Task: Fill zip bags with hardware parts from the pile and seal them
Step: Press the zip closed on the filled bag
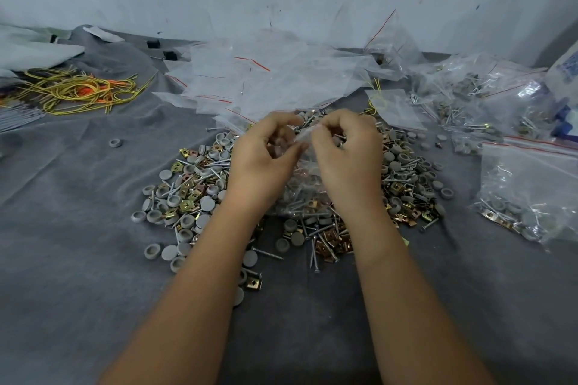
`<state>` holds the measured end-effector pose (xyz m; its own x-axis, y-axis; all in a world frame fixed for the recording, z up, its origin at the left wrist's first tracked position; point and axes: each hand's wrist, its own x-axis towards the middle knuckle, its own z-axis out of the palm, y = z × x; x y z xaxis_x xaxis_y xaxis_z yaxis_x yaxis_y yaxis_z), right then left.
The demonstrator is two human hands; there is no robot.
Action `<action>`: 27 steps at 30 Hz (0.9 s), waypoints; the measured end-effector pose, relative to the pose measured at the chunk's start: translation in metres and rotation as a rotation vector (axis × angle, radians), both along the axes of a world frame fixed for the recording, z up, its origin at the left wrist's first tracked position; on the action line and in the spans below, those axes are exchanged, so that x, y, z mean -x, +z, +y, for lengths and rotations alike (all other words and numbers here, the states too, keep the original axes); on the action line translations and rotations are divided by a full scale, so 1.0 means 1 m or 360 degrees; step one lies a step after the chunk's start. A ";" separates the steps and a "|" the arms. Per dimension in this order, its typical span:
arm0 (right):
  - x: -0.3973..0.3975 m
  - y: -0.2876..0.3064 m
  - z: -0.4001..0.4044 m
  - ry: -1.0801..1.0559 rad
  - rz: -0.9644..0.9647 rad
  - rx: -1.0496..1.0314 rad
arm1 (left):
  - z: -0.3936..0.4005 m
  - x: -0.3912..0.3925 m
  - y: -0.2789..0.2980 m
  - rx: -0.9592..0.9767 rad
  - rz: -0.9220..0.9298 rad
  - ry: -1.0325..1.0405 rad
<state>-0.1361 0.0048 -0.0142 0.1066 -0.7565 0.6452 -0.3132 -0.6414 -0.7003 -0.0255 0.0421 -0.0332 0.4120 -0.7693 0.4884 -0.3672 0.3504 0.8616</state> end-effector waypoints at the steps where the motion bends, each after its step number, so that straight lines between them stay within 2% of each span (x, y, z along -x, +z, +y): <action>1: 0.000 0.003 0.000 0.0180 -0.0217 -0.0335 | 0.001 0.001 0.000 0.0013 -0.0045 0.0020; 3: 0.002 0.007 -0.002 0.0413 -0.0562 -0.0859 | 0.002 0.003 -0.001 0.0051 -0.0161 0.0041; 4: 0.005 0.008 -0.004 0.0465 -0.0636 -0.0981 | 0.002 0.003 -0.002 0.0074 -0.0209 0.0044; 7: 0.010 0.006 -0.010 0.0542 -0.0686 -0.0949 | 0.001 -0.002 -0.003 0.0106 -0.0323 0.0092; 8: 0.012 0.005 -0.012 0.0531 -0.0706 -0.0909 | 0.001 -0.004 -0.003 0.0093 -0.0235 0.0072; 12: 0.015 0.004 -0.017 0.0486 -0.0799 -0.0916 | 0.001 -0.011 0.000 0.0006 0.0585 -0.0199; 15: 0.013 0.002 -0.017 0.0537 -0.0722 -0.0978 | -0.001 -0.015 0.002 0.0084 0.1190 -0.0391; 17: 0.013 0.001 -0.017 0.0566 -0.0698 -0.1027 | -0.001 -0.017 0.004 0.0130 0.1372 -0.0440; 22: 0.015 0.001 -0.016 0.0628 -0.0842 -0.0899 | -0.002 -0.019 0.003 0.0126 0.1301 -0.0491; 27: 0.015 0.001 -0.016 0.0536 -0.0855 -0.0757 | -0.002 -0.017 0.004 0.0140 0.1242 -0.0435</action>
<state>-0.1513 -0.0109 -0.0136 0.1445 -0.9464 0.2887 0.3032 -0.2354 -0.9234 -0.0085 0.0405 -0.0297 0.4613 -0.8638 0.2028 0.4323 0.4184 0.7988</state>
